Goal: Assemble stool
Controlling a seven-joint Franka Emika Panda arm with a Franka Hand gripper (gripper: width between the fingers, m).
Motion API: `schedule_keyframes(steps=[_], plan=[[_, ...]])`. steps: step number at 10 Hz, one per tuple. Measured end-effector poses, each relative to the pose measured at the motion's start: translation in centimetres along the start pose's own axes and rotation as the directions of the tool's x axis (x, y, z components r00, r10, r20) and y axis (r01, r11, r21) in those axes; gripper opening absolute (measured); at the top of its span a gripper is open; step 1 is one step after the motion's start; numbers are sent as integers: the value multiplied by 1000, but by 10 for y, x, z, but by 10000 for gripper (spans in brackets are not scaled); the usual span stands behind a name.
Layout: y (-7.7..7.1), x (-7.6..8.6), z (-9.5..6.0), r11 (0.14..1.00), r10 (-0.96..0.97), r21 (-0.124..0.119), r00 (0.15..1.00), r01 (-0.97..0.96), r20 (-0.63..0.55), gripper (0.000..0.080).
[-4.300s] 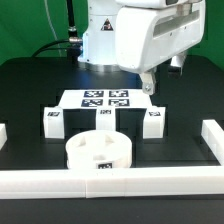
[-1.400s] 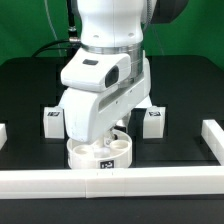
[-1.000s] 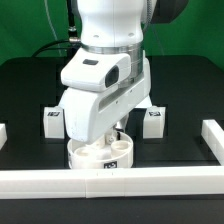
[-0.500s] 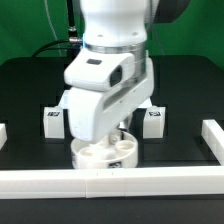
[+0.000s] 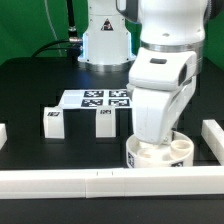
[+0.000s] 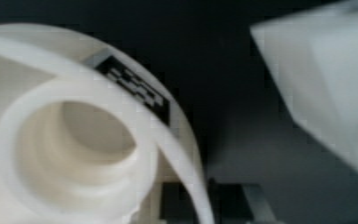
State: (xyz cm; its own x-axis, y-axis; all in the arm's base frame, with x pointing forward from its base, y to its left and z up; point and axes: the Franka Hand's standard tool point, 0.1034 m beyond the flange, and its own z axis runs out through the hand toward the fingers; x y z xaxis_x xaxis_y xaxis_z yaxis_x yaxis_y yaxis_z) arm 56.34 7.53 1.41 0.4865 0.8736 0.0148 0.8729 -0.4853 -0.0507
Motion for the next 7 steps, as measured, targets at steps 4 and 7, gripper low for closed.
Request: schedule_keyframes(steps=[4, 7], plan=[[-4, 34, 3, 996, 87, -8, 996, -87, -22, 29], [-7, 41, 3, 995, 102, -5, 995, -102, -20, 29]])
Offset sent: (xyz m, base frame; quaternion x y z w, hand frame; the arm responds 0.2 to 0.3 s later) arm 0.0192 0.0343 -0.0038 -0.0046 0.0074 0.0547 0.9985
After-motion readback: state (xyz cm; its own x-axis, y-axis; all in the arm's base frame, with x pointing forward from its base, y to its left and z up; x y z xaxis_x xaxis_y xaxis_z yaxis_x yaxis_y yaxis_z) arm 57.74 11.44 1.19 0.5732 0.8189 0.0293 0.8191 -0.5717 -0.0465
